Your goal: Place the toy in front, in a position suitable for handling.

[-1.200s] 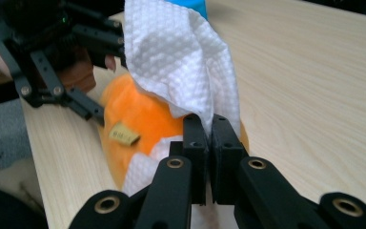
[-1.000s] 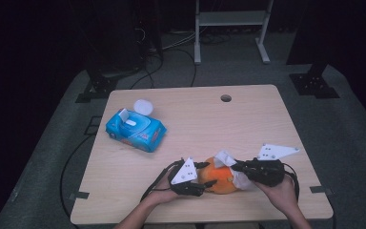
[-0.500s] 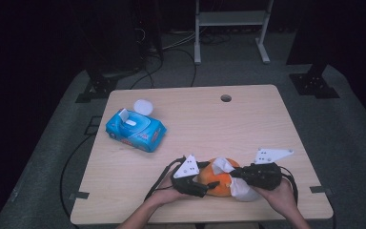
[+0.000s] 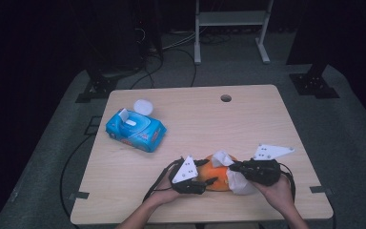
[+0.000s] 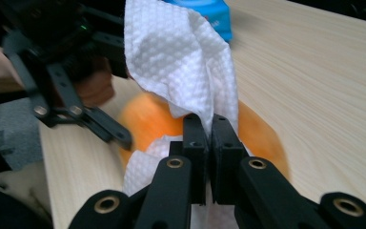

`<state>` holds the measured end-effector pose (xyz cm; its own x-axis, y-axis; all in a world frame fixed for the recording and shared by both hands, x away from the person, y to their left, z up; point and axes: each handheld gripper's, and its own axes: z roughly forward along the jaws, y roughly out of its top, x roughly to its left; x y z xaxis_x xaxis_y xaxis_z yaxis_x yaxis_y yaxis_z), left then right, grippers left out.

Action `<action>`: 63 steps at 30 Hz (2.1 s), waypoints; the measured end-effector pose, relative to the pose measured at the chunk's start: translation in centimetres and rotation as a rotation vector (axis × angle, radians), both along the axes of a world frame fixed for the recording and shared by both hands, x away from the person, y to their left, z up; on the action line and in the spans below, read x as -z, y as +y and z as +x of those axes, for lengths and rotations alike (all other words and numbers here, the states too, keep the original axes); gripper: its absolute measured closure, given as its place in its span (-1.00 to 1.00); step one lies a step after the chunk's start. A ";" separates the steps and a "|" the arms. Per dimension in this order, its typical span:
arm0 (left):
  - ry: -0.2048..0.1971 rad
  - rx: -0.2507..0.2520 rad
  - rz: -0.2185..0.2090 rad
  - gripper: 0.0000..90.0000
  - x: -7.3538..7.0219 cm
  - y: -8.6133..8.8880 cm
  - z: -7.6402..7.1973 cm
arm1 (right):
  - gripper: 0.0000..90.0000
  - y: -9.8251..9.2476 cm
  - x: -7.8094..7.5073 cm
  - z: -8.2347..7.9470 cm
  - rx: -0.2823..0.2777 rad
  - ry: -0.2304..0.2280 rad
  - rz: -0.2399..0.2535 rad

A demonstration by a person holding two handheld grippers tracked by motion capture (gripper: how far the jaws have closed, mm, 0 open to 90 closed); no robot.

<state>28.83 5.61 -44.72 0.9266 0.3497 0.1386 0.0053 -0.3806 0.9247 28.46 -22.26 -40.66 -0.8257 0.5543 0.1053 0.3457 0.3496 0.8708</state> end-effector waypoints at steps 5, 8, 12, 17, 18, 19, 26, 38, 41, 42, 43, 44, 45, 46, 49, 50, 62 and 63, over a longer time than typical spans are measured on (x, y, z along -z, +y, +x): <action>0.011 0.000 -0.005 -0.22 0.1 -0.2 0.0 | 0.91 -0.6 -0.2 -0.3 0.043 -0.009 0.002; 0.001 -0.006 0.002 -0.23 0.2 -0.1 -0.1 | 0.91 0.4 -0.7 -0.5 0.010 -0.034 0.010; 0.015 -0.014 0.003 -0.24 0.4 0.3 0.2 | 0.91 0.2 0.0 0.1 0.012 -0.007 -0.012; 0.024 -0.015 0.006 -0.25 0.3 0.2 0.0 | 0.91 -1.7 0.7 0.5 0.071 0.013 -0.009; 0.026 -0.014 0.008 -0.26 0.3 0.2 0.0 | 0.91 -1.7 0.6 0.4 0.070 0.014 0.000; 0.025 -0.016 0.008 -0.26 0.3 0.1 0.0 | 0.91 -1.4 0.4 0.1 0.053 0.006 0.011; 0.034 -0.017 0.010 -0.25 0.3 0.5 0.3 | 0.91 -1.1 0.7 0.0 0.013 0.024 0.008; 0.041 -0.042 0.007 -0.25 0.2 0.7 0.6 | 0.91 -0.7 0.1 -0.1 0.017 0.013 0.012; 0.041 -0.042 0.005 -0.22 0.1 0.7 0.6 | 0.91 -1.2 1.0 0.3 0.027 0.060 0.010; 0.039 -0.041 0.008 -0.22 0.1 0.7 0.6 | 0.91 -1.5 1.0 0.3 0.039 0.056 -0.010; 0.038 -0.040 0.009 -0.23 0.1 0.7 0.6 | 0.91 -1.6 1.1 0.2 0.053 0.049 -0.034; 0.040 -0.041 0.008 -0.23 0.0 0.6 0.6 | 0.91 -1.8 1.1 0.1 0.061 0.051 -0.039; 0.043 -0.041 0.004 -0.23 0.0 0.6 0.6 | 0.91 -1.9 1.0 0.1 0.065 0.051 -0.031; 0.044 -0.042 0.004 -0.24 0.0 0.5 0.6 | 0.91 -1.9 0.7 0.0 0.064 0.040 -0.024; 0.043 -0.036 -0.004 -0.26 0.0 0.1 0.4 | 0.91 -1.2 -0.2 -0.3 0.027 0.016 0.039; 0.045 -0.034 -0.004 -0.28 -0.1 0.0 0.4 | 0.91 -0.9 -0.4 -0.3 0.014 0.003 0.033; 0.180 -0.043 -0.040 -0.34 0.2 0.6 1.3 | 0.91 -1.3 0.3 -0.2 0.015 0.045 0.009; 0.163 -0.043 -0.036 -0.23 0.0 0.5 1.2 | 0.91 -1.2 -0.3 -0.5 0.013 0.029 0.023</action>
